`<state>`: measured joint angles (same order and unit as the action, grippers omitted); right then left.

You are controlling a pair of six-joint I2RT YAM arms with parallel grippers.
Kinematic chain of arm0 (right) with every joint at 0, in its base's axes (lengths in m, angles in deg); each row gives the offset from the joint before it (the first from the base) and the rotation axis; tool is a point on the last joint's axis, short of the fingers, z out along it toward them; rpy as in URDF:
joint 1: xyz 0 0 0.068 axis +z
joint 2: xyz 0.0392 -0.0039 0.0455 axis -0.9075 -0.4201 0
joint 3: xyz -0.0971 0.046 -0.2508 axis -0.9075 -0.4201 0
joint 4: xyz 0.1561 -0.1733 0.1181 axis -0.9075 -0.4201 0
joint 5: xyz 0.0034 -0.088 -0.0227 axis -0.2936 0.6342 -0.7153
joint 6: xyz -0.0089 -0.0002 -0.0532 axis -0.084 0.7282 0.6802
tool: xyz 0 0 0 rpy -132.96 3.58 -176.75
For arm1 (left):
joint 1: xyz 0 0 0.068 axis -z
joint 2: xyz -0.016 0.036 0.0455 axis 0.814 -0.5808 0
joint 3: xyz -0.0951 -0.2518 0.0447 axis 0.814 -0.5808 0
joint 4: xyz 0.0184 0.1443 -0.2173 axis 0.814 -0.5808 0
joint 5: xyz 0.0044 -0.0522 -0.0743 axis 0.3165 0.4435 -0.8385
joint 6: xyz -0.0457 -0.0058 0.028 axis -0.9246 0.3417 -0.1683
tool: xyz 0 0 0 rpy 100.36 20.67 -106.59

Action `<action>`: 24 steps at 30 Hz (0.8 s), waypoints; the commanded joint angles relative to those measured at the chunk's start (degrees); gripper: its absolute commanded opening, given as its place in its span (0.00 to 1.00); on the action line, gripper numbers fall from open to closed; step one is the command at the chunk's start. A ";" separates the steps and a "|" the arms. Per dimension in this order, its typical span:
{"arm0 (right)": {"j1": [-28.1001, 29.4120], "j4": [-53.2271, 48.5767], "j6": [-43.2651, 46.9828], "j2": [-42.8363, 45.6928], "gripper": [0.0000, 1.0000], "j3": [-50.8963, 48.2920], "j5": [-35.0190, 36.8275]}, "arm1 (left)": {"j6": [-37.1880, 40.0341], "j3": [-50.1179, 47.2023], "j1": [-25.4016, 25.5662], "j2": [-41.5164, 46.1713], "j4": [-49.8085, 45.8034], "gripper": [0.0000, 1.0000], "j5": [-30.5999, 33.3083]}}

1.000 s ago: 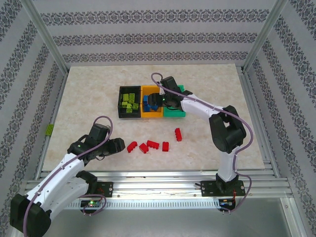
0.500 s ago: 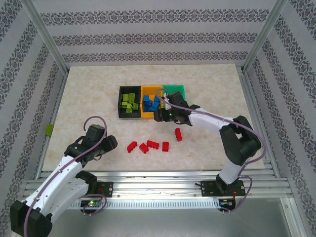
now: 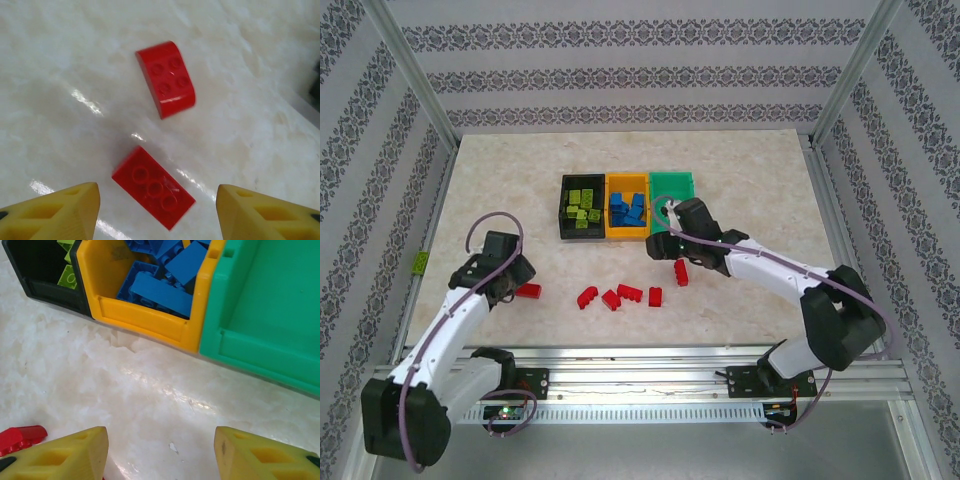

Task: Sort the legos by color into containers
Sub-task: Pick up the lego from the middle-left of the table.

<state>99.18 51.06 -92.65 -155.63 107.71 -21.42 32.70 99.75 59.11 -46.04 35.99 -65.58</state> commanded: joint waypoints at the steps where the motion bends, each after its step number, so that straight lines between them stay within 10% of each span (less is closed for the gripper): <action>1: 0.50 -1.23 2.46 3.00 0.59 -1.76 2.70 | -1.56 2.99 -4.58 -4.09 3.69 0.63 -2.22; 24: 0.24 -5.03 3.75 13.02 0.59 -6.97 4.66 | -4.95 21.02 -9.48 -41.78 -1.47 0.62 -6.13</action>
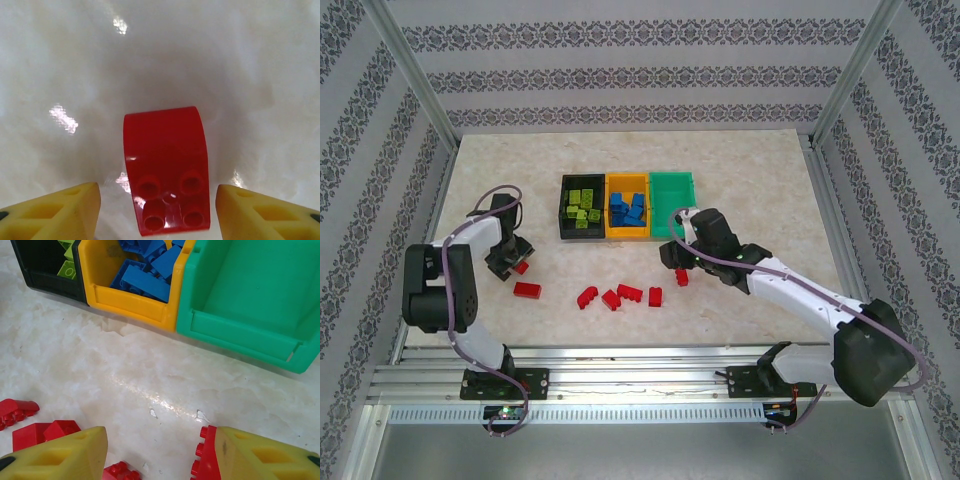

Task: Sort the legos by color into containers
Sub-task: Pick up the lego from the middle-left of the table, then place the lego in the container.

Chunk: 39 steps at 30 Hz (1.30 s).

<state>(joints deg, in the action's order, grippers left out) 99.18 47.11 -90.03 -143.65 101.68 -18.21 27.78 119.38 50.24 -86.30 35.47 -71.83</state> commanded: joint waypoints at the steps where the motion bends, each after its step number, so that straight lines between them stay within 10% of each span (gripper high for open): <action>1: 0.24 -1.25 1.21 1.03 0.59 -0.94 1.33 | 0.05 1.58 -0.63 -2.13 -0.83 0.61 0.19; 15: -0.57 0.42 -0.29 0.72 0.59 -1.46 -0.22 | 0.58 0.51 0.16 4.47 -0.58 0.32 -2.02; 26: -8.88 3.94 -7.95 1.50 0.59 -5.67 -5.68 | -6.63 9.21 18.34 12.92 0.31 0.32 0.58; 39: -16.21 2.19 -9.10 6.78 0.59 -11.06 -11.27 | -3.96 48.05 37.48 -16.00 -4.89 0.34 3.15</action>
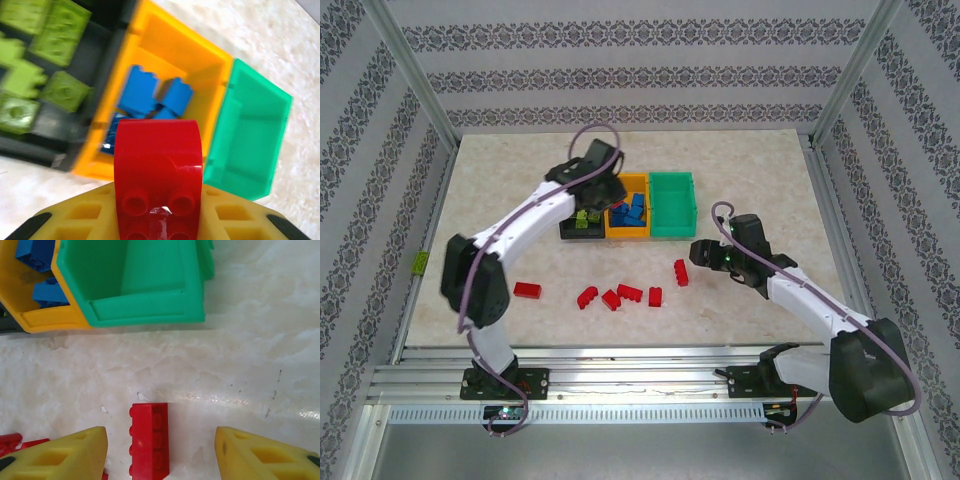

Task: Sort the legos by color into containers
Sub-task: Place the lego in the container.

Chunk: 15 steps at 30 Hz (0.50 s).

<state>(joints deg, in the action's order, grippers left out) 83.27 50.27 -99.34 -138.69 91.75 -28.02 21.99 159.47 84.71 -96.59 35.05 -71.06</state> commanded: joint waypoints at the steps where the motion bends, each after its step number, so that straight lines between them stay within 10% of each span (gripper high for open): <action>1: -0.33 -1.38 0.44 1.96 0.59 -1.27 -1.60 | 2.50 11.82 3.82 -8.46 -5.92 0.34 2.64; 9: 0.16 -2.45 -0.56 3.72 0.59 -4.05 -4.19 | 6.14 43.18 6.78 -30.38 -17.19 0.38 2.86; 12: 1.03 -2.38 -1.65 5.03 0.59 -5.66 -3.90 | 6.51 50.98 6.78 -35.55 -21.94 0.63 3.84; 15: 2.98 -2.29 -1.87 5.01 0.59 -6.38 -3.28 | 6.95 51.65 6.79 -35.87 -22.71 0.67 3.30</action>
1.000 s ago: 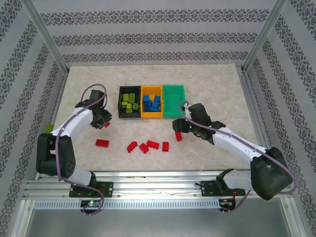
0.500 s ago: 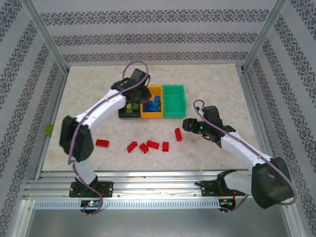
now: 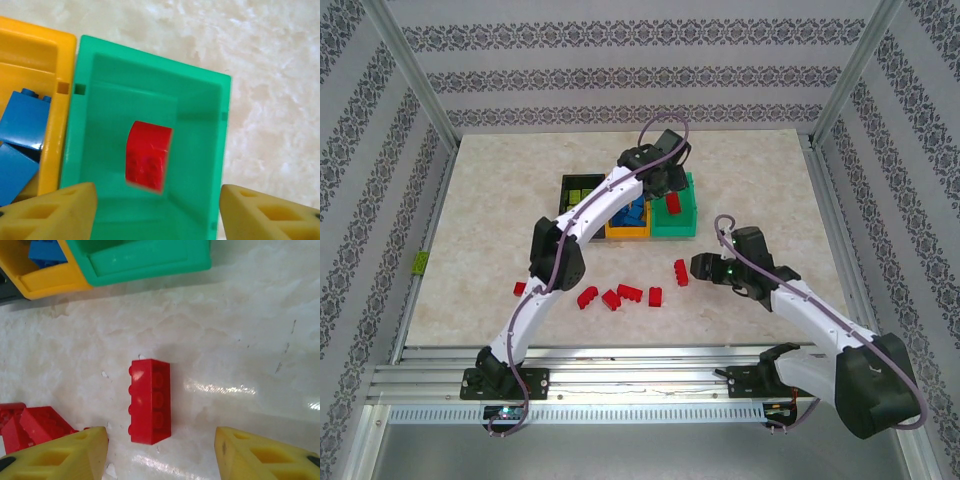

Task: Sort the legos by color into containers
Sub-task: Place the lego in the container, then pick up the lego from the center of the table.

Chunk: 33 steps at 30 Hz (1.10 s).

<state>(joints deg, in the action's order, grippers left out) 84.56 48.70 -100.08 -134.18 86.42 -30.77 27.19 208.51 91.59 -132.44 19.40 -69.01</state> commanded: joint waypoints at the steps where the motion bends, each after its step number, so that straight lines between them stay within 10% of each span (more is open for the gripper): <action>1: 2.60 -0.94 -1.03 0.11 0.59 -0.97 0.22 | 2.09 2.26 -0.09 0.29 -6.99 0.68 1.05; 10: 9.25 -1.18 0.19 -9.51 0.59 3.83 5.89 | 7.80 -10.43 0.87 12.15 -2.22 0.69 2.12; 20: 10.31 -0.61 2.19 -20.15 0.57 9.38 7.48 | 12.48 -55.22 0.69 40.01 26.82 0.72 2.23; 33: 10.40 -0.73 2.84 -21.52 0.31 12.49 7.55 | 14.63 -94.91 -0.59 68.20 45.12 0.81 -3.00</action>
<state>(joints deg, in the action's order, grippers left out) 94.31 48.02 -97.79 -156.96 96.80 -24.17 40.53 118.31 91.62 -68.59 58.55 -70.34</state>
